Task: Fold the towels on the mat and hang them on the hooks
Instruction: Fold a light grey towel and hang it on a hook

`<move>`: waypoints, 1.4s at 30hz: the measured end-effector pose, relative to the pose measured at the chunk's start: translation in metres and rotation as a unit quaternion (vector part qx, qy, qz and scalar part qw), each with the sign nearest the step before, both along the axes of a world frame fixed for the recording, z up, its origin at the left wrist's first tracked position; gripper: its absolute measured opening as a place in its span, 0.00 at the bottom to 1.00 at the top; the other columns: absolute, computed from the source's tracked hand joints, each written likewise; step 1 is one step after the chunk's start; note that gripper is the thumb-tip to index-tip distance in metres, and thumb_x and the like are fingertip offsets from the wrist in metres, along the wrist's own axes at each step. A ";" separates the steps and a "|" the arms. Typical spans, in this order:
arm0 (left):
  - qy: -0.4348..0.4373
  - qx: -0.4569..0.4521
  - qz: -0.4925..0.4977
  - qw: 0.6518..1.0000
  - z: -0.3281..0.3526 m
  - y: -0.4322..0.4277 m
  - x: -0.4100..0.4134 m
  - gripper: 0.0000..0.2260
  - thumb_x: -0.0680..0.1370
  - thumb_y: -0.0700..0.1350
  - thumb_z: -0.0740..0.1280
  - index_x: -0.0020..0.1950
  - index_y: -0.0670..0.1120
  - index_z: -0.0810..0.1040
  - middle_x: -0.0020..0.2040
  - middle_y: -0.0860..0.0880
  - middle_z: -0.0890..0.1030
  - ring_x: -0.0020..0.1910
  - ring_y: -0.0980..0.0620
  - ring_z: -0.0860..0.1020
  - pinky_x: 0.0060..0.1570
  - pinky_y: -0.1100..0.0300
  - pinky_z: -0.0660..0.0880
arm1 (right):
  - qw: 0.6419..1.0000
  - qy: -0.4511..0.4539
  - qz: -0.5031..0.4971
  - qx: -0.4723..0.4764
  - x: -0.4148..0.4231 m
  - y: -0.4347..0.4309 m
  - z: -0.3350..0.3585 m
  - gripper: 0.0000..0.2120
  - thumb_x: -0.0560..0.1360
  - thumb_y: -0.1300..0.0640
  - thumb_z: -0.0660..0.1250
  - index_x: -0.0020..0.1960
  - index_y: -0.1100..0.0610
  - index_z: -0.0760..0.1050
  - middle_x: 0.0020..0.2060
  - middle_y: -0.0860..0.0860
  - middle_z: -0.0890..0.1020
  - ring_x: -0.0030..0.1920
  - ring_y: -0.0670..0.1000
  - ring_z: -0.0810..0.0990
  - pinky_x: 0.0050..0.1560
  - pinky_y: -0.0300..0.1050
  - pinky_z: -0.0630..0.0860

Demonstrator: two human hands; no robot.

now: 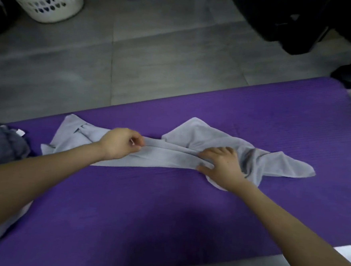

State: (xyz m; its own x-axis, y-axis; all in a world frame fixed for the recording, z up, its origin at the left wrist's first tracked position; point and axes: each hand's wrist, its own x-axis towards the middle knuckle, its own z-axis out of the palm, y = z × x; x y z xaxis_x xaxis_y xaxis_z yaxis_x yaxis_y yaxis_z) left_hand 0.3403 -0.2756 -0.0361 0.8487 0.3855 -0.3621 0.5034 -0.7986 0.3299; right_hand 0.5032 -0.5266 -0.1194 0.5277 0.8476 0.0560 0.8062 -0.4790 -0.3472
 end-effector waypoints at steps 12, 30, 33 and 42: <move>-0.001 0.096 0.053 0.994 -0.101 0.104 -0.058 0.17 0.71 0.56 0.71 0.60 0.56 0.78 0.63 0.54 0.76 0.63 0.48 0.70 0.64 0.56 0.63 | 0.991 -0.123 0.056 -0.022 -0.029 0.083 -0.065 0.04 0.63 0.49 0.72 0.34 0.49 0.81 0.35 0.48 0.81 0.35 0.55 0.78 0.44 0.48 0.61; -0.169 -0.035 0.101 0.980 -0.004 0.155 -0.031 0.05 0.72 0.42 0.72 0.45 0.42 0.83 0.39 0.50 0.82 0.35 0.72 0.76 0.41 0.77 0.69 | 0.969 0.182 -0.128 0.111 0.060 0.140 0.067 0.07 0.76 0.50 0.66 0.45 0.51 0.81 0.41 0.49 0.83 0.47 0.52 0.81 0.49 0.49 0.74; -0.251 -0.013 0.112 0.961 0.064 0.180 -0.002 0.06 0.71 0.41 0.73 0.45 0.39 0.83 0.36 0.50 0.80 0.32 0.73 0.74 0.36 0.77 0.67 | 0.962 0.146 -0.119 0.198 0.096 0.174 0.134 0.07 0.76 0.53 0.66 0.46 0.54 0.81 0.40 0.48 0.82 0.45 0.52 0.81 0.49 0.49 0.75; -0.279 0.082 -0.083 0.953 0.119 0.152 -0.055 0.08 0.71 0.48 0.71 0.43 0.43 0.84 0.38 0.53 0.79 0.40 0.62 0.75 0.41 0.77 0.66 | 0.970 0.186 0.015 0.158 0.050 0.095 0.183 0.05 0.74 0.61 0.69 0.43 0.52 0.81 0.38 0.39 0.82 0.42 0.31 0.77 0.46 0.24 0.69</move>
